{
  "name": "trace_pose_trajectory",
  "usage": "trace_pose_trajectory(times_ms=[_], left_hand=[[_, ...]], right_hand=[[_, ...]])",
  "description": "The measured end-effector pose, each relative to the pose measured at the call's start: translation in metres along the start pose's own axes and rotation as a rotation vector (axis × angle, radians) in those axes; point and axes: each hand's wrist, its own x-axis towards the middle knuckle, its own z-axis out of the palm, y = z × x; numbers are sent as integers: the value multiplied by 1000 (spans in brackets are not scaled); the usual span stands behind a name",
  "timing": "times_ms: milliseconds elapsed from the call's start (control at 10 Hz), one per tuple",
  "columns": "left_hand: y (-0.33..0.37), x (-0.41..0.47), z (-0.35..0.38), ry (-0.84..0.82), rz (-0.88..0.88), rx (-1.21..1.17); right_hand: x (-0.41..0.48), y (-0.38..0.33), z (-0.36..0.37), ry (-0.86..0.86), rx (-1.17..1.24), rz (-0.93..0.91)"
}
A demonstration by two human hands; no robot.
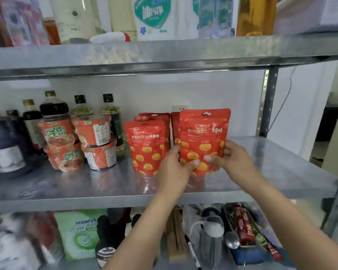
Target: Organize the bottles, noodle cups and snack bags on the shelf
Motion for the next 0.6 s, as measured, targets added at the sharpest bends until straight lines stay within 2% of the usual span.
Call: trace_pose_trajectory(times_ms=[100, 200, 300, 400, 600], left_hand=[[4, 17, -4, 12, -32, 145], [-1, 22, -6, -1, -45, 162], [-17, 16, -5, -95, -88, 224], [-32, 11, -5, -122, -153, 226], [-40, 13, -7, -101, -156, 196]], right_hand=[[33, 12, 11, 12, 4, -2], [52, 31, 22, -11, -16, 21], [52, 53, 27, -123, -301, 21], [52, 65, 27, -155, -401, 4], [50, 62, 25, -124, -373, -4]])
